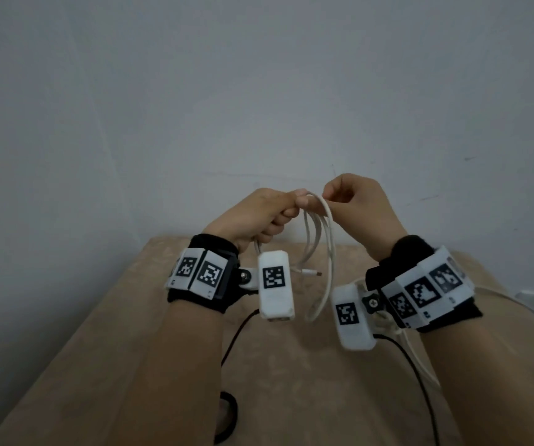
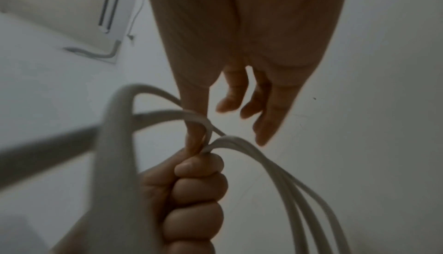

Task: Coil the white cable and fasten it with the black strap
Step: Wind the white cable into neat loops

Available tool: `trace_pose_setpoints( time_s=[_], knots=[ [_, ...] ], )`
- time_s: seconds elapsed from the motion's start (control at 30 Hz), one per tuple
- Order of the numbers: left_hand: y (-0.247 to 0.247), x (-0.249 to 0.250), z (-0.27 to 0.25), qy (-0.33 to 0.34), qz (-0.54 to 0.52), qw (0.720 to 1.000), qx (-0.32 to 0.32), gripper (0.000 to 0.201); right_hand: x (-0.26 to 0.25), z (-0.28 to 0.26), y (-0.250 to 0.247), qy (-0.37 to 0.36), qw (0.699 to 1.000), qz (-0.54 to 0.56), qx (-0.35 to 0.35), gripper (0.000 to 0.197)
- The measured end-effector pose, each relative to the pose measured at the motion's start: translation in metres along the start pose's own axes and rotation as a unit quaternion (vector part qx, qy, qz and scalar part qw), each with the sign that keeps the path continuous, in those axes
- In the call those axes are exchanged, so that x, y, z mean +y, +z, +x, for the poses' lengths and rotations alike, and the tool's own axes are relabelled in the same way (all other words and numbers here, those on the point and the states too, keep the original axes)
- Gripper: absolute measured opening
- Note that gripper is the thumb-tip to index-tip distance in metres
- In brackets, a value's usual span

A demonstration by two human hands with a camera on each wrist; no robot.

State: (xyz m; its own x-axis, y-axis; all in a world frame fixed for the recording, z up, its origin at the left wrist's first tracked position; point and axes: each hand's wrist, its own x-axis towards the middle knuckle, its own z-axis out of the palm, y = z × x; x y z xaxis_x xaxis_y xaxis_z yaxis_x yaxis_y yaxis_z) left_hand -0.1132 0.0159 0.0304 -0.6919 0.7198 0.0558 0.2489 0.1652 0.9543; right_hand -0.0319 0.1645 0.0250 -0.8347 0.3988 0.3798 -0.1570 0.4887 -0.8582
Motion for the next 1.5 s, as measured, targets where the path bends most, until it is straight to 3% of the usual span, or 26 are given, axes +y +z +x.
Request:
trace_pose_setpoints(
  time_s=[0.27, 0.4, 0.53, 0.63, 0.73, 0.87, 0.97, 1.1, 1.2, 1.27, 1.5],
  knots=[
    [0.008, -0.003, 0.004, -0.035, -0.107, 0.993, -0.023, 0.043, -0.011, -0.006, -0.001, -0.001, 0.993, -0.023, -0.112, 0.016],
    [0.013, -0.002, 0.006, -0.043, -0.085, 0.995, 0.006, 0.045, -0.012, -0.007, -0.003, -0.003, 0.993, -0.085, -0.081, 0.018],
    [0.020, 0.001, 0.006, -0.051, -0.084, 0.994, 0.047, 0.026, -0.013, -0.008, -0.001, -0.025, 0.989, -0.142, -0.042, 0.020],
    [0.018, 0.002, 0.007, -0.057, -0.092, 0.989, 0.100, 0.023, -0.013, -0.008, -0.004, -0.012, 0.995, -0.096, -0.030, 0.011],
    [0.002, -0.001, 0.004, -0.053, -0.115, 0.975, 0.184, 0.024, -0.008, -0.003, -0.015, 0.005, 0.998, -0.045, 0.034, 0.007],
    [-0.036, -0.014, -0.007, -0.043, -0.194, 0.939, 0.282, 0.018, 0.002, 0.004, -0.042, 0.039, 0.975, 0.168, 0.138, 0.005],
    [-0.052, -0.028, -0.013, -0.055, -0.214, 0.929, 0.296, 0.021, 0.010, 0.008, -0.056, 0.047, 0.940, 0.291, 0.174, 0.005],
    [-0.055, -0.042, -0.009, -0.083, -0.202, 0.926, 0.309, 0.022, 0.013, 0.009, -0.064, 0.031, 0.907, 0.370, 0.199, 0.006],
    [-0.058, -0.050, -0.009, -0.103, -0.223, 0.907, 0.342, 0.024, 0.013, 0.009, -0.072, 0.020, 0.882, 0.420, 0.211, 0.005],
    [-0.061, -0.054, -0.009, -0.106, -0.238, 0.894, 0.363, 0.024, 0.014, 0.008, -0.079, 0.016, 0.876, 0.430, 0.219, 0.005],
    [-0.059, -0.047, -0.007, -0.095, -0.247, 0.888, 0.376, 0.021, 0.016, 0.008, -0.086, 0.007, 0.866, 0.440, 0.238, 0.003]
  ],
)
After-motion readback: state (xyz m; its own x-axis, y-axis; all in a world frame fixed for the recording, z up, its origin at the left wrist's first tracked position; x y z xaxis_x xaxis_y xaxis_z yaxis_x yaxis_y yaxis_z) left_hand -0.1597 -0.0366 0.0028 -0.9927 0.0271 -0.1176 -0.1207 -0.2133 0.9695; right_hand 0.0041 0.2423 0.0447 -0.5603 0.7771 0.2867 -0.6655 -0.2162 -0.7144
